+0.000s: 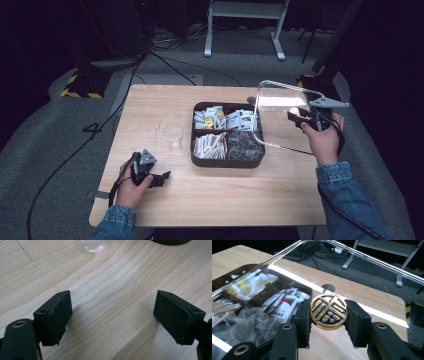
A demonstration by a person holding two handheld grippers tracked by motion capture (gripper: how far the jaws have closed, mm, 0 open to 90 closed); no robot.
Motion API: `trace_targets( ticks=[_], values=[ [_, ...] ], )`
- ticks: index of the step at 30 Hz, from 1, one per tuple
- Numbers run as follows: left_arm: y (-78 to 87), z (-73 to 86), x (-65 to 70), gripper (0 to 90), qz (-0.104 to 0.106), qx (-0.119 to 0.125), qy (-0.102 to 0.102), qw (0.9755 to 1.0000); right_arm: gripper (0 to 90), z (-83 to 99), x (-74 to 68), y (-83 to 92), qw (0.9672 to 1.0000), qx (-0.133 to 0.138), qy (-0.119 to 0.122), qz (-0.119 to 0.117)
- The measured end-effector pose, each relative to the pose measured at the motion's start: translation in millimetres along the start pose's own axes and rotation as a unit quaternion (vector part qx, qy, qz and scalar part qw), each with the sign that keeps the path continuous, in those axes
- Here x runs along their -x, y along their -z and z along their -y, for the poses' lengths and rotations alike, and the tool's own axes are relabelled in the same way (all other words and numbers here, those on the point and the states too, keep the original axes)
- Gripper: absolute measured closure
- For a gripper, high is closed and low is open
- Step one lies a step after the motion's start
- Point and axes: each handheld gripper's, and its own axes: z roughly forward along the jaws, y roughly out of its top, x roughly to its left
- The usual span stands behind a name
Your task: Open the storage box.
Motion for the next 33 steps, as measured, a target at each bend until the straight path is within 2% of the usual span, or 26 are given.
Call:
trace_targets(
  ticks=[5, 10, 15, 19, 26, 33],
  values=[
    [0.0, 0.0, 0.0, 15.9, 0.0, 0.0, 0.0, 1.0, 59.0, 7.2, 14.4, 0.9, 0.9999, -0.003, -0.006, 0.01],
    [0.0, 0.0, 0.0, 16.0, 0.0, 0.0, 0.0, 1.0, 59.0, 19.4, 29.5, -1.6, 0.9996, -0.005, -0.022, 0.016],
    [0.0, 0.0, 0.0, 15.9, 0.0, 0.0, 0.0, 1.0, 59.0, 30.3, 42.4, -6.0, 0.9992, -0.016, -0.02, 0.03],
    [0.0, -0.1, -0.1, 15.9, 0.0, 0.0, 0.0, 1.0, 59.0, 39.1, 52.0, -12.1, 0.9989, -0.022, -0.031, 0.026],
    [0.0, -0.1, -0.1, 15.9, 0.0, 0.0, 0.0, 1.0, 59.0, 53.2, 60.8, -24.8, 0.9986, -0.035, -0.025, 0.032],
    [0.0, -0.1, -0.1, 15.9, 0.0, 0.0, 0.0, 1.0, 59.0, 67.2, 66.9, -35.6, 0.9981, -0.045, -0.031, 0.028]
  ],
)
